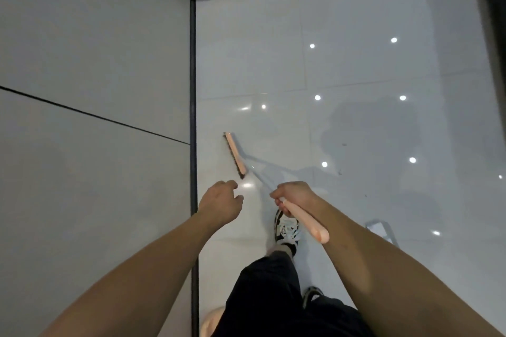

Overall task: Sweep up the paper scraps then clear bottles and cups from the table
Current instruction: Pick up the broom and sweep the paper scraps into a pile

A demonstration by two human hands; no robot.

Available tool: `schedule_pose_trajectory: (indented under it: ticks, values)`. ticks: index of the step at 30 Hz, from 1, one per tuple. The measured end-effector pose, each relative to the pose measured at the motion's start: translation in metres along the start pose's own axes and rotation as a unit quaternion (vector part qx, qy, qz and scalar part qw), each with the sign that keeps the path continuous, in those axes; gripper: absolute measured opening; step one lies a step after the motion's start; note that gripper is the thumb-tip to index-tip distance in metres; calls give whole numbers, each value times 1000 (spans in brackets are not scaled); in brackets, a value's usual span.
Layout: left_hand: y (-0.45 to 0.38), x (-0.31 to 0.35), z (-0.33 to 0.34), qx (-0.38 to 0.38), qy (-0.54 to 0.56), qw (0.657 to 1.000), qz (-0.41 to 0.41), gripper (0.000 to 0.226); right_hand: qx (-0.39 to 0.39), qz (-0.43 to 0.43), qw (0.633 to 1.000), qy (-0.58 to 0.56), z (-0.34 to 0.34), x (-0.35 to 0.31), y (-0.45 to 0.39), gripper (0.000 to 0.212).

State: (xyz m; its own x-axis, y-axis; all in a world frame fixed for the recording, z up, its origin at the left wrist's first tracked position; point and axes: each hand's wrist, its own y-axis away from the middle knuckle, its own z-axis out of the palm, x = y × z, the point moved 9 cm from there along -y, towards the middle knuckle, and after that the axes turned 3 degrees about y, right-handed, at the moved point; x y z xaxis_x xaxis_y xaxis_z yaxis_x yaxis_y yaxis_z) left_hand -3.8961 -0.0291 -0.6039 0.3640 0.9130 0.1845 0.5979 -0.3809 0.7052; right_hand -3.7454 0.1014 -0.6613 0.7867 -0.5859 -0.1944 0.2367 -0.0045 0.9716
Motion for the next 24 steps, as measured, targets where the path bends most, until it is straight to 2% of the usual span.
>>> schedule_pose_trajectory:
  ticks: [5, 8, 12, 17, 24]
  values:
    - [-16, 59, 5, -19, 3, 999, 47, 44, 18, -11, 989, -145, -77, -9, 18, 8]
    - [-17, 110, 11, -27, -10, 995, 98, 45, 27, -11, 985, -168, -114, -1, 33, 9]
    - [-11, 173, 23, -32, -40, 987, 151, 44, 87, -30, 973, -213, -165, 24, 57, 9]
    - [15, 235, 54, -45, -83, 975, 201, 43, 83, -32, 933, -348, -218, 87, 78, 8]
    - [63, 303, 127, -79, -169, 948, 259, 44, 124, -14, 894, -429, -269, 216, 116, 11]
